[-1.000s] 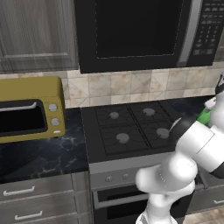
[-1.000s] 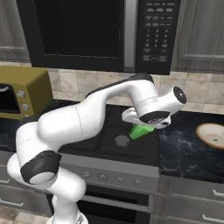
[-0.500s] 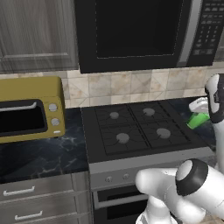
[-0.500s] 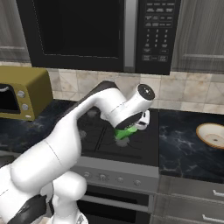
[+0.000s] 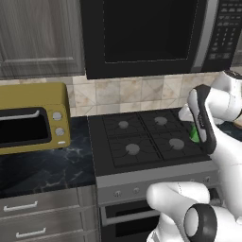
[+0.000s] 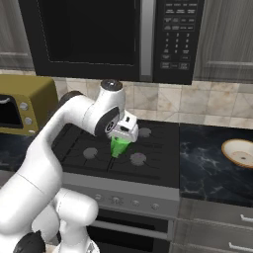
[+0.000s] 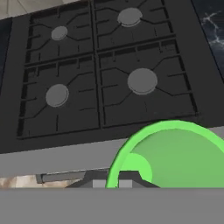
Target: Pick the cup and bowl from the counter and place them on the counter next to the sink.
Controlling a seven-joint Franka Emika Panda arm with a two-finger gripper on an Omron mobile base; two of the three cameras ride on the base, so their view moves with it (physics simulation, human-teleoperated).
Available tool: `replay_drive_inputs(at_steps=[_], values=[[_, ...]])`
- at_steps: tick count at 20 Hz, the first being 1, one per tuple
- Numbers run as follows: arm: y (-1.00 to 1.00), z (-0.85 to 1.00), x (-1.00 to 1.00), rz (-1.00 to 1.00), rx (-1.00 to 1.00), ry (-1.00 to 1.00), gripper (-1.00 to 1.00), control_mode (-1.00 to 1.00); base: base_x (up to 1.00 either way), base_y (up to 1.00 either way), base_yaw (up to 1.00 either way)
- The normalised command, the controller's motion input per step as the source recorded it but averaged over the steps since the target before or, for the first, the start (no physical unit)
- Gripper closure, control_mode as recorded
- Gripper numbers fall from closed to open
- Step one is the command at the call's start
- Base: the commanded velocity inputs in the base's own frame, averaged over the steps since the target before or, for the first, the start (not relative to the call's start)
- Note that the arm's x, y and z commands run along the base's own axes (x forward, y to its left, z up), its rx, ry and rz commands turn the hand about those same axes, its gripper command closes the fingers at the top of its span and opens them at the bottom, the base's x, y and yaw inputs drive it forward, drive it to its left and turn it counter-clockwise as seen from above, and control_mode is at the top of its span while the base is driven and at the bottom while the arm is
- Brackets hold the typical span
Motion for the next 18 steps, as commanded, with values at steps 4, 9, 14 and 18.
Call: replay_drive_inputs(at_steps=[4,9,14,18], values=[[0.59,0.26,-0.1,-0.02,-0.09,0.29,1.0,-1.0,0.0,0.0,0.0],[0.36,-0.07,-0.06,0.0,0.0,0.22,1.0,-1.0,0.0,0.0,0.0],[0.34,-0.2,-0.02,0.03,0.01,0.06,1.0,-1.0,0.0,0.0,0.0],[0.14,-0.03,-0.04,0.03,0.03,0.0,1.0,-1.0,0.0,0.0,0.0]])
